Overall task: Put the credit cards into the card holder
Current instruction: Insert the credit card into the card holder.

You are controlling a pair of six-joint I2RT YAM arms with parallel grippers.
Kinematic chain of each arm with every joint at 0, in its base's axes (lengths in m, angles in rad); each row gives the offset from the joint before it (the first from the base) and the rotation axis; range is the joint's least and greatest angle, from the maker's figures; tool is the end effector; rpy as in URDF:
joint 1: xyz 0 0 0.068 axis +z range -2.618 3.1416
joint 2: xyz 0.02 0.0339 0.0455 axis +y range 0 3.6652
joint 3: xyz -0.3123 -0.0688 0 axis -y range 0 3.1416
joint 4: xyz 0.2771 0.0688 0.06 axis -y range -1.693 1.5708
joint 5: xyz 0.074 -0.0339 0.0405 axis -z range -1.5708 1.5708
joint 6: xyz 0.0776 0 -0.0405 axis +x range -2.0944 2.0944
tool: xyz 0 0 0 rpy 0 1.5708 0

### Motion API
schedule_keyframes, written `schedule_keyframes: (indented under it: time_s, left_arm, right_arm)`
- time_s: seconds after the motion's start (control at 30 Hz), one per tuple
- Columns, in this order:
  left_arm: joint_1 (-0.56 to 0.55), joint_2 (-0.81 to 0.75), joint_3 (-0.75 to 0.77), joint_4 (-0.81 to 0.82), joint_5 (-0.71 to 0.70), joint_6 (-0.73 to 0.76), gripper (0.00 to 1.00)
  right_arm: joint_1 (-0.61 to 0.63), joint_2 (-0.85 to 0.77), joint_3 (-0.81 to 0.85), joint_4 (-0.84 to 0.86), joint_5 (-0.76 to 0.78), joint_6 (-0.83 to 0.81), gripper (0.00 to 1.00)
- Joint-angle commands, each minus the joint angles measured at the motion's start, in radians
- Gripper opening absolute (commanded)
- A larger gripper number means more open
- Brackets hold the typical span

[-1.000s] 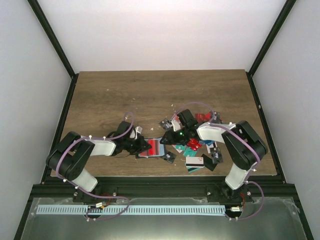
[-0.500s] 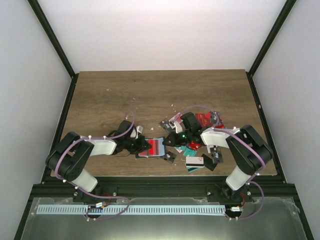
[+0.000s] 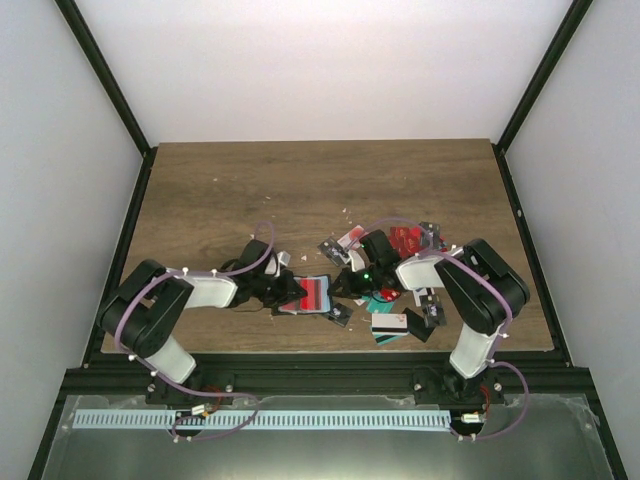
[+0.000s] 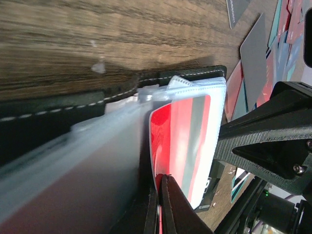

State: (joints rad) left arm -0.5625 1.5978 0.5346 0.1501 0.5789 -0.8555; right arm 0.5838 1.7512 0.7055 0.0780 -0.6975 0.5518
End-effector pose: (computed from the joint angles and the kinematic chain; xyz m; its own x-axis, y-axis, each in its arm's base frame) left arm 0.2316 -0.1962 0.1027 -0.9896 -0.1231 -0.0741 -0.0271 0.6660 -0.7454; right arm 0.2584 0.2304 0.1011 -0.9660 -0.1566 -0.2057 -0.2584 0.6116 0.7478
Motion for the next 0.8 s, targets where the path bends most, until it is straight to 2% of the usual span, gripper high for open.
schedule_keyframes:
  time_s: [0.0, 0.2, 0.37, 0.63, 0.77]
  left_arm:
    - [-0.046, 0.091, 0.004, -0.083, -0.042, -0.001, 0.04]
    - [-0.078, 0.129, 0.017, -0.018, -0.016, -0.049, 0.04]
    - [-0.079, 0.098, 0.032, -0.101, -0.040, -0.037, 0.04]
    - [-0.079, 0.023, 0.118, -0.368, -0.096, 0.035, 0.18]
    - [-0.079, -0.003, 0.158, -0.468, -0.098, 0.043, 0.28]
  right_arm:
    - [-0.001, 0.052, -0.009, 0.039, 0.010, 0.004, 0.03]
    - [-0.001, 0.052, -0.002, 0.049, -0.003, 0.013, 0.03]
    - [-0.001, 0.037, 0.005, 0.032, 0.006, 0.009, 0.03]
    - [-0.002, 0.023, 0.019, 0.007, 0.021, -0.004, 0.03]
    - [-0.002, 0.022, 0.027, 0.000, 0.023, -0.004, 0.03]
